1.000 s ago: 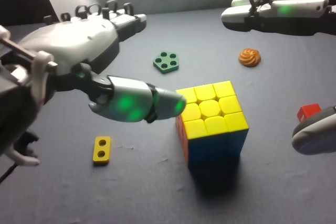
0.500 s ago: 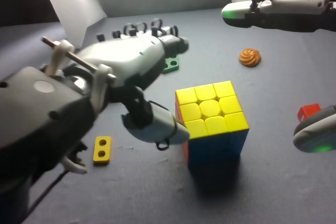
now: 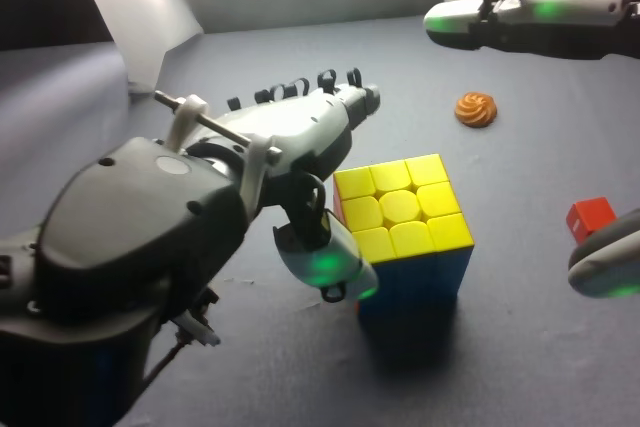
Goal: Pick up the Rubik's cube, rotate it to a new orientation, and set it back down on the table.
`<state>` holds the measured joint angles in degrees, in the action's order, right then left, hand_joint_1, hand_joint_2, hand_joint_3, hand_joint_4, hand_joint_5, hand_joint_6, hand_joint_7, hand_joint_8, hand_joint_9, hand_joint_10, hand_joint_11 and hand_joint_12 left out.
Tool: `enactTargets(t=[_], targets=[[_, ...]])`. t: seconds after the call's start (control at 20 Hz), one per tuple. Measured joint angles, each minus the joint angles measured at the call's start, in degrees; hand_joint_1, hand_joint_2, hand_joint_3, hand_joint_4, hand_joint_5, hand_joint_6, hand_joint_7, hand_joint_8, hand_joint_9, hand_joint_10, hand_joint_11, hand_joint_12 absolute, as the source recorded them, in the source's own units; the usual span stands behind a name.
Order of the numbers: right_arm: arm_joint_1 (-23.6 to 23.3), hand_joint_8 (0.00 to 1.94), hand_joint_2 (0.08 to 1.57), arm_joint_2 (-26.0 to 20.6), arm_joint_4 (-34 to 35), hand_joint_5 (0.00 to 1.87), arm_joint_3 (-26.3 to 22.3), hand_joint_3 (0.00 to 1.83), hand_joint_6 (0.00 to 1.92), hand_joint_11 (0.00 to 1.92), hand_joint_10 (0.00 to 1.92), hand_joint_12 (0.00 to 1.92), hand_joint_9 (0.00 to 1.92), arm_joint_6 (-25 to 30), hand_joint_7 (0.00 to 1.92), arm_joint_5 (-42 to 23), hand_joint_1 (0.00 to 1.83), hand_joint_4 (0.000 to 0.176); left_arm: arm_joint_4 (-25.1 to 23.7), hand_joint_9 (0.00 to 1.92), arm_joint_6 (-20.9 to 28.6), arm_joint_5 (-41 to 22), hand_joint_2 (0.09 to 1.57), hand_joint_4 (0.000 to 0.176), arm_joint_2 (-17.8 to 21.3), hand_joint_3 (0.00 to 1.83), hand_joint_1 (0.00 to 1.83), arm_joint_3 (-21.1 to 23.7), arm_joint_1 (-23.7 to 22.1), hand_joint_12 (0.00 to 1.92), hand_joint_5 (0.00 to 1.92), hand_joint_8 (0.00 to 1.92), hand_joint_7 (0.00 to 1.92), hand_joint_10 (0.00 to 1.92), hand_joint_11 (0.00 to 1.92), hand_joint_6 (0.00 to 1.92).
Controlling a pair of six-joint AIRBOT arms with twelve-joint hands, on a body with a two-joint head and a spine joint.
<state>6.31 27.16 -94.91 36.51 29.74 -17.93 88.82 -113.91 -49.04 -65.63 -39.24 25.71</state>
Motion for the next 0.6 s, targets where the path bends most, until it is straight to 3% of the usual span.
enactTargets(t=[0.2,0.4,0.45,0.5,0.6], targets=[[-0.09,0.00,0.82,0.00,0.11,0.10,0.00,0.00,0.00,0.00,0.01,0.36,0.08,-0.02,0.09,-0.04,0.23,0.000,0.90,0.01,0.00,-0.52,0.84,0.008,-2.27,0.00,1.30,-2.40,0.02,0.36,0.08,0.00,0.00,0.00,0.00,0.01],[-0.09,0.00,0.81,0.02,0.17,0.09,0.00,0.00,0.00,0.00,0.00,0.28,0.05,-0.02,0.08,-0.04,0.20,0.000,2.60,0.00,-0.22,-1.01,0.84,0.036,-4.09,0.00,1.27,-4.33,0.04,0.35,0.10,0.00,0.00,0.00,0.00,0.00],[-0.09,0.00,0.82,0.02,0.22,0.08,0.00,0.00,0.00,0.00,0.00,0.26,0.04,-0.02,0.07,-0.02,0.21,0.000,3.10,0.00,-0.28,-0.98,0.83,0.025,-4.44,0.00,1.29,-4.63,0.04,0.37,0.09,0.00,0.00,0.00,0.00,0.00],[-0.09,0.01,0.81,0.00,0.22,0.12,0.00,0.00,0.01,0.00,0.01,0.36,0.08,-0.02,0.11,-0.02,0.23,0.000,3.19,0.00,-0.31,-1.14,0.85,0.027,-5.03,0.00,1.30,-5.07,0.31,0.33,0.10,0.00,0.00,0.00,0.00,0.01],[-0.09,0.00,0.81,0.00,0.20,0.11,0.00,0.00,0.00,0.00,0.00,0.33,0.08,-0.02,0.11,-0.02,0.23,0.000,3.65,0.00,-0.33,-1.25,0.84,0.032,-5.66,0.00,1.26,-5.46,0.55,0.37,0.11,0.00,0.00,0.00,0.00,0.01]])
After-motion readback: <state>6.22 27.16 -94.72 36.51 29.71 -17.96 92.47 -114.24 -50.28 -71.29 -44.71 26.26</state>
